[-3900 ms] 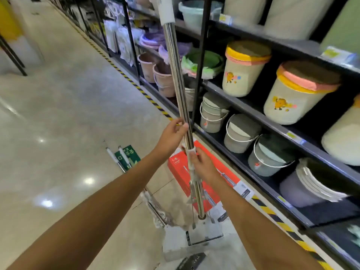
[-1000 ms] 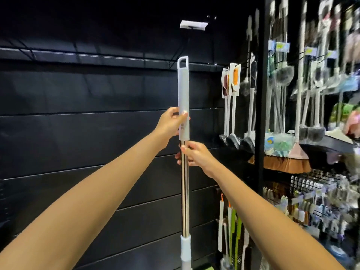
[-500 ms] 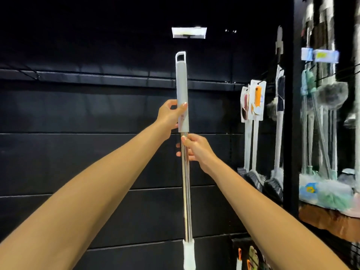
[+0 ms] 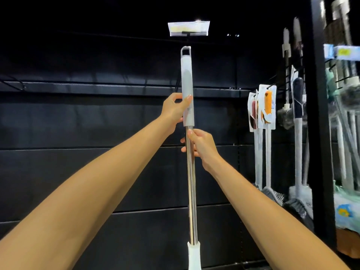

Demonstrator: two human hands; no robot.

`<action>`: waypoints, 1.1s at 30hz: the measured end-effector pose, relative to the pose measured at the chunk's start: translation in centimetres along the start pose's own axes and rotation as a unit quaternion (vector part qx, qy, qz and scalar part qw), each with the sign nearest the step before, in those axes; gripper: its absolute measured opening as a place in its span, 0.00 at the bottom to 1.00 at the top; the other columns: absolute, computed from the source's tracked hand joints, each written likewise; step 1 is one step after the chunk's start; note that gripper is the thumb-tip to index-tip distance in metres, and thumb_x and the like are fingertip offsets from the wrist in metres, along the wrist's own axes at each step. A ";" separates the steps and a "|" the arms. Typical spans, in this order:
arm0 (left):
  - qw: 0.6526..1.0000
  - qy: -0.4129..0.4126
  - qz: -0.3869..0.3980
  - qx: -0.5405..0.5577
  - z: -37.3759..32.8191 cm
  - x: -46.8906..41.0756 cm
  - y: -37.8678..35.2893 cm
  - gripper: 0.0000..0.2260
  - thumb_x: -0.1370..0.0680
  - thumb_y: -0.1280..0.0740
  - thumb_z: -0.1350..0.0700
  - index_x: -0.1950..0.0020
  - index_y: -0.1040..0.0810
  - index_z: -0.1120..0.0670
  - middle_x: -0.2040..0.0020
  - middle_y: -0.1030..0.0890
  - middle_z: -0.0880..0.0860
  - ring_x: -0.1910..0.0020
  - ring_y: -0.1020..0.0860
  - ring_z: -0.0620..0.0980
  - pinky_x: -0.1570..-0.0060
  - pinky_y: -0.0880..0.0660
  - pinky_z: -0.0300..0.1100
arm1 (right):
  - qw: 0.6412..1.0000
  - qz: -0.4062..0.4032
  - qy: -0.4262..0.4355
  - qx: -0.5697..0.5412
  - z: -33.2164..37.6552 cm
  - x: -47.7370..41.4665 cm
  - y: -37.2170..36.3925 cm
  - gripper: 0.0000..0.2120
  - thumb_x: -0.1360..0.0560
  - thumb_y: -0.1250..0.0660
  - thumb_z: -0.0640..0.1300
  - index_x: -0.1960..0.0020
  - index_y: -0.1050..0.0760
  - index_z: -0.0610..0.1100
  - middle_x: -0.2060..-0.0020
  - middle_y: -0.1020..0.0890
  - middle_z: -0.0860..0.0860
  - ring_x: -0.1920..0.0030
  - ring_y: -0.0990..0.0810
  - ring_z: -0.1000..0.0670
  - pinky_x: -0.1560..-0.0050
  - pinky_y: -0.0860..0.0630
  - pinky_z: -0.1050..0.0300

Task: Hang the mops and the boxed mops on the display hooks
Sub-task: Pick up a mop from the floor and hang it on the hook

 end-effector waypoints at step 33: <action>0.993 0.070 0.088 -0.019 11.7 -5.2 1.2 0.19 0.20 0.37 0.61 0.29 0.32 0.54 0.39 0.25 0.53 0.48 0.22 0.49 0.60 0.23 0.37 | 0.998 0.023 -0.057 -0.022 -7.8 -8.6 -2.3 0.14 0.19 0.40 0.49 0.43 0.21 0.42 0.59 0.18 0.49 0.63 0.17 0.49 0.69 0.23 0.62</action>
Point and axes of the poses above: each hand's wrist, its own x-axis away from the middle knuckle, its own y-axis out of the back of the hand, z = x × y, the point moved 4 cm from there along -x, towards the middle knuckle
